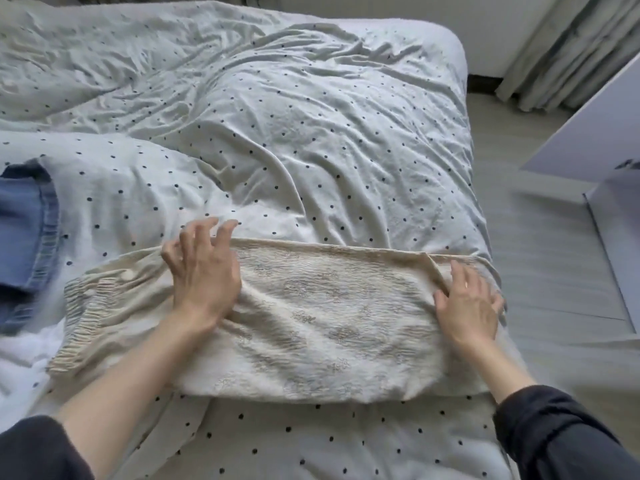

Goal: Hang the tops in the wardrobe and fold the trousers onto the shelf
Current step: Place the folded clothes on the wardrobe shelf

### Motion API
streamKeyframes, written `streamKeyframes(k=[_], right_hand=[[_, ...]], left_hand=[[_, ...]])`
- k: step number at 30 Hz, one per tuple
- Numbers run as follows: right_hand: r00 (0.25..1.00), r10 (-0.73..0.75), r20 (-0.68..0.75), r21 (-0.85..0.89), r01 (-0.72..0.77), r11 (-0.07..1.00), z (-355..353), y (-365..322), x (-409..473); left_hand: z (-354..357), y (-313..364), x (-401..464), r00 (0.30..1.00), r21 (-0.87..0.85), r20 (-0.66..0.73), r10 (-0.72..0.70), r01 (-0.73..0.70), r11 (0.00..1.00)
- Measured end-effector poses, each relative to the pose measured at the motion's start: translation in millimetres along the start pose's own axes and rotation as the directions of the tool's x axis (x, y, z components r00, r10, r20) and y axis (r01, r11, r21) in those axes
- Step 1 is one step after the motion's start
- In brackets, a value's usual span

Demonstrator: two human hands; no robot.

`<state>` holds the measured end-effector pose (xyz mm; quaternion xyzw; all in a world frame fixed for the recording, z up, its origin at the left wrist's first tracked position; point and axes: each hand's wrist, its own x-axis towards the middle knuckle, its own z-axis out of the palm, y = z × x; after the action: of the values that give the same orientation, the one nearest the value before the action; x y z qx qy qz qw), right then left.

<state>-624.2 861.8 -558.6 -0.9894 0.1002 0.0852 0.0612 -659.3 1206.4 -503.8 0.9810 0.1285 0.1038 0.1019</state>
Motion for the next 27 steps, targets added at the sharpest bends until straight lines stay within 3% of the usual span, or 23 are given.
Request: streamKeyframes(k=[2, 5, 9, 12, 16, 18, 23, 27], right_hand=[[0.997, 0.075, 0.025, -0.066, -0.073, 0.995, 3.5, 25.7, -22.1], [0.989, 0.140, 0.046, -0.112, -0.134, 0.985, 6.8, 55.7, -41.3], [0.972, 0.228, 0.062, -0.109, -0.221, 0.969, -0.4, 90.6, -43.1], [0.942, 0.312, 0.122, 0.056, -0.320, 0.946, -4.8, 130.7, -42.9], [0.911, 0.253, 0.326, 0.097, -0.298, 0.950, -24.3, 187.1, -27.7], [0.927, 0.204, 0.315, 0.134, -0.256, 0.957, -38.0, 204.5, -4.8], [0.975, 0.046, 0.215, 0.270, -0.105, 0.957, -59.0, 224.8, 63.0], [0.990, 0.013, 0.143, 0.289, -0.055, 0.956, -52.1, 229.9, 90.1]], left_hand=[[3.7, 46.2, -32.9, 0.974, -0.060, 0.196, 0.118, -0.108, 0.992], [23.8, 94.2, -71.3, 0.869, -0.013, 0.444, 0.217, -0.236, 0.972], [44.5, 123.1, -88.9, 0.804, 0.134, 0.569, 0.170, -0.295, 0.946], [45.5, 148.0, -96.3, 0.805, 0.139, 0.587, 0.082, -0.200, 0.970], [44.1, 194.7, -111.8, 0.776, 0.135, 0.630, 0.028, -0.144, 0.980], [49.3, 219.3, -121.2, 0.760, 0.135, 0.650, 0.011, -0.130, 0.982], [71.6, 278.3, -117.1, 0.832, -0.018, 0.554, 0.008, 0.003, 1.000], [91.3, 300.1, -107.6, 0.813, -0.019, 0.583, -0.020, 0.038, 0.999]])
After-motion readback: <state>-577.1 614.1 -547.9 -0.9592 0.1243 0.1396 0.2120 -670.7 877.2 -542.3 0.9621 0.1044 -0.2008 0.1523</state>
